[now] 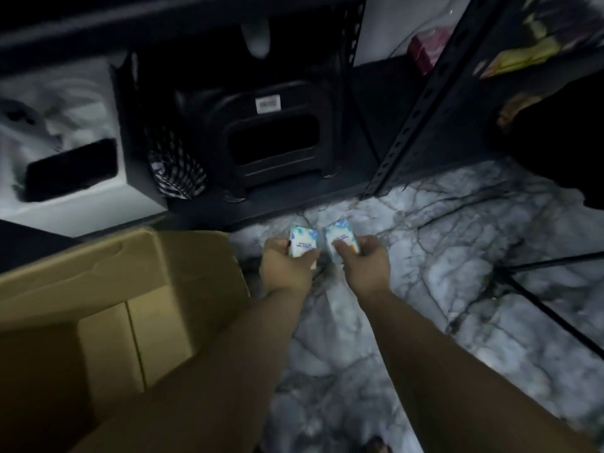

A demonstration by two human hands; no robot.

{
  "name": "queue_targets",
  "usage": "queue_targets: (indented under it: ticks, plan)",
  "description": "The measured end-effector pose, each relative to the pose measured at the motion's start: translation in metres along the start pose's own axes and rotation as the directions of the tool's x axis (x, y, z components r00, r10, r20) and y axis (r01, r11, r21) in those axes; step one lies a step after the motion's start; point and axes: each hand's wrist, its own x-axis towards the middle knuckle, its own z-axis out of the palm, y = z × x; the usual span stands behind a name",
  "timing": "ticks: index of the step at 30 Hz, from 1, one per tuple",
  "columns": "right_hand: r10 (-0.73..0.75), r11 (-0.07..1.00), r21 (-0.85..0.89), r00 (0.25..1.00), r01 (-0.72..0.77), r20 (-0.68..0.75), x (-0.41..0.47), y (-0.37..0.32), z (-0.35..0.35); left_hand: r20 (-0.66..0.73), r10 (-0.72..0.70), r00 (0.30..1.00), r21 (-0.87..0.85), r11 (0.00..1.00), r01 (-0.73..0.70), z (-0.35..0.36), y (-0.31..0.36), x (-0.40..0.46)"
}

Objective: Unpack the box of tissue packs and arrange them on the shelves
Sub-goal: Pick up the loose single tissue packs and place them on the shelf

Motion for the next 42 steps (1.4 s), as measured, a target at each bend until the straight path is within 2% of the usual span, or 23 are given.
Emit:
queue_targets:
  ticks: [6, 9, 12, 18, 22, 29, 36, 42]
  plan:
    - [-0.103, 0.993, 0.067, 0.994, 0.100, 0.038, -0.124, -0.090, -0.067, 0.111, -0.057, 0.992, -0.095, 0.993, 0.067, -0.092, 0.056, -0.119]
    - [-0.124, 0.991, 0.061, 0.985, 0.118, 0.122, -0.181, -0.139, -0.096, 0.149, -0.035, 0.988, -0.077, 0.996, 0.047, -0.141, 0.089, -0.172]
    - [-0.137, 0.991, 0.036, 0.966, 0.132, 0.220, -0.237, -0.195, -0.122, 0.145, -0.034, 0.989, -0.118, 0.992, 0.052, -0.193, 0.129, -0.226]
    - [-0.256, 0.959, -0.008, 0.879, 0.283, 0.403, -0.341, -0.304, -0.160, 0.107, -0.067, 0.992, -0.285, 0.954, 0.095, -0.298, 0.198, -0.311]
    - [-0.290, 0.952, 0.057, 0.832, 0.300, 0.472, -0.394, -0.365, -0.166, 0.084, -0.006, 0.996, -0.336, 0.941, 0.034, -0.361, 0.232, -0.354]
    - [-0.405, 0.903, 0.108, 0.744, 0.415, 0.531, -0.463, -0.448, -0.139, -0.008, 0.026, 1.000, -0.443, 0.896, -0.027, -0.447, 0.268, -0.404]
    - [-0.469, 0.861, 0.143, 0.651, 0.489, 0.597, -0.524, -0.518, -0.071, -0.051, 0.114, 0.992, -0.533, 0.837, -0.124, -0.540, 0.286, -0.394]
    - [-0.497, 0.856, 0.200, 0.650, 0.477, 0.575, -0.575, -0.572, 0.009, -0.049, 0.229, 0.972, -0.579, 0.786, -0.214, -0.646, 0.317, -0.358]
